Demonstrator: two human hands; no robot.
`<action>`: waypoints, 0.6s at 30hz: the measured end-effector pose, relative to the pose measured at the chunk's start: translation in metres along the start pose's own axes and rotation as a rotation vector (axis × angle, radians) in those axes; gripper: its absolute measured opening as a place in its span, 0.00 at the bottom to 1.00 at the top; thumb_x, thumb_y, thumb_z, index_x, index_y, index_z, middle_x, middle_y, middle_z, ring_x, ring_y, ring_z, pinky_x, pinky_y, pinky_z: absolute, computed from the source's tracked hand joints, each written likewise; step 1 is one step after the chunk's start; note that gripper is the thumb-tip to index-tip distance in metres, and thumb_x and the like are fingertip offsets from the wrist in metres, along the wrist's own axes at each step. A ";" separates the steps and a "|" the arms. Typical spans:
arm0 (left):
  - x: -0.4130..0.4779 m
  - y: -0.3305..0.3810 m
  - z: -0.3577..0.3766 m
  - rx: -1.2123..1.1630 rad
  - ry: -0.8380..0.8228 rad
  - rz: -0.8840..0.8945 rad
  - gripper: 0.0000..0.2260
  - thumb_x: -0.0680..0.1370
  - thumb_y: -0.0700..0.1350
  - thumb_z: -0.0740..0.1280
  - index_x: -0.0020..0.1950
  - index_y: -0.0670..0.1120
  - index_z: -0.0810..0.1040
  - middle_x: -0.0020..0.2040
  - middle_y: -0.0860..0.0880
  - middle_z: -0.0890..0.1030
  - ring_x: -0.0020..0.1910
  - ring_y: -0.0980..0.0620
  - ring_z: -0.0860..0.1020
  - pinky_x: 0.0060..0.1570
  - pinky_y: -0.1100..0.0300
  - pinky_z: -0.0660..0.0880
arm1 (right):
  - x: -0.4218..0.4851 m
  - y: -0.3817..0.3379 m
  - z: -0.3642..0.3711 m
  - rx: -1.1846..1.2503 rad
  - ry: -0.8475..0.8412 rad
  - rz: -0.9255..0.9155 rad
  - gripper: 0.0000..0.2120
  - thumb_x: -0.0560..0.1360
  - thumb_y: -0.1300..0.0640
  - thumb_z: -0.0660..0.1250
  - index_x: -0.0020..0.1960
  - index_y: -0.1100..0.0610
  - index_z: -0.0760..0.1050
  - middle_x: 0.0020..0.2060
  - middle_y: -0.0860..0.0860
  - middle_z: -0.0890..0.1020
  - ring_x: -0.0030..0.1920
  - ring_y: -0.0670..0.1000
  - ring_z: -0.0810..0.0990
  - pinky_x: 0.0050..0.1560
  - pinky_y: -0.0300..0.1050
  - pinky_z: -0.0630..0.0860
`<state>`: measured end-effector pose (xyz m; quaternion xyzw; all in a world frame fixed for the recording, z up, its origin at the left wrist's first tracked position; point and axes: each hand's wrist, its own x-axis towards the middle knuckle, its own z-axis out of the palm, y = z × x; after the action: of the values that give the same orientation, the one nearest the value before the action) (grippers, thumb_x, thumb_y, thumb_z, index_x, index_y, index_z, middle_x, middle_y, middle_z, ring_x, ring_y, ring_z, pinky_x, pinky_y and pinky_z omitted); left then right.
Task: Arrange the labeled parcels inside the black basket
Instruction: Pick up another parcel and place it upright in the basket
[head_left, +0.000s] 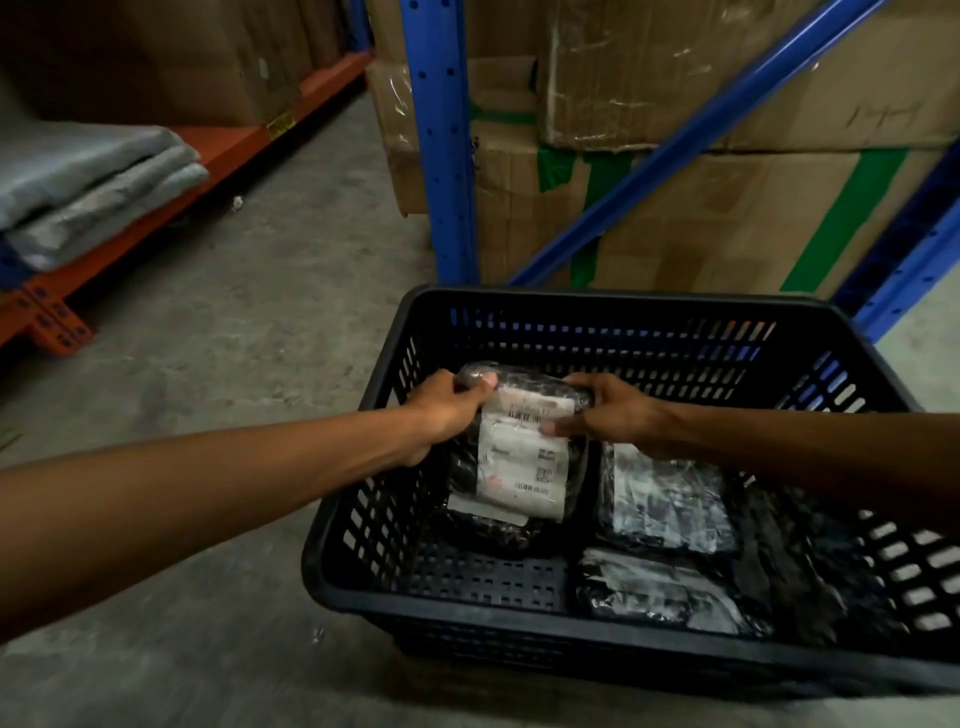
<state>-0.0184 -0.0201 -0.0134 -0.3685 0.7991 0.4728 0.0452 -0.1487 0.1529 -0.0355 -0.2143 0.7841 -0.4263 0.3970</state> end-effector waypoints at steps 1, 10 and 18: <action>-0.002 -0.004 0.003 -0.008 -0.029 -0.014 0.23 0.77 0.60 0.64 0.65 0.46 0.76 0.61 0.47 0.81 0.60 0.46 0.80 0.64 0.52 0.75 | 0.004 0.001 -0.004 0.083 -0.046 0.019 0.17 0.68 0.59 0.80 0.51 0.47 0.77 0.38 0.43 0.89 0.38 0.43 0.88 0.33 0.36 0.82; 0.011 -0.007 0.009 0.206 -0.050 -0.141 0.23 0.77 0.43 0.68 0.71 0.40 0.71 0.65 0.41 0.79 0.63 0.43 0.79 0.62 0.51 0.78 | 0.038 0.008 0.046 0.194 0.228 0.238 0.15 0.69 0.64 0.77 0.52 0.61 0.75 0.42 0.55 0.82 0.41 0.55 0.84 0.45 0.54 0.85; 0.009 0.002 0.034 0.509 -0.089 -0.167 0.36 0.77 0.46 0.66 0.80 0.39 0.53 0.76 0.40 0.66 0.75 0.41 0.67 0.71 0.52 0.69 | 0.044 0.020 0.059 -0.145 0.129 0.271 0.35 0.68 0.57 0.78 0.72 0.59 0.68 0.67 0.58 0.77 0.65 0.59 0.78 0.64 0.54 0.78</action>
<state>-0.0352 0.0021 -0.0345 -0.3888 0.8562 0.2672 0.2105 -0.1276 0.1047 -0.0899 -0.1070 0.8583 -0.3242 0.3831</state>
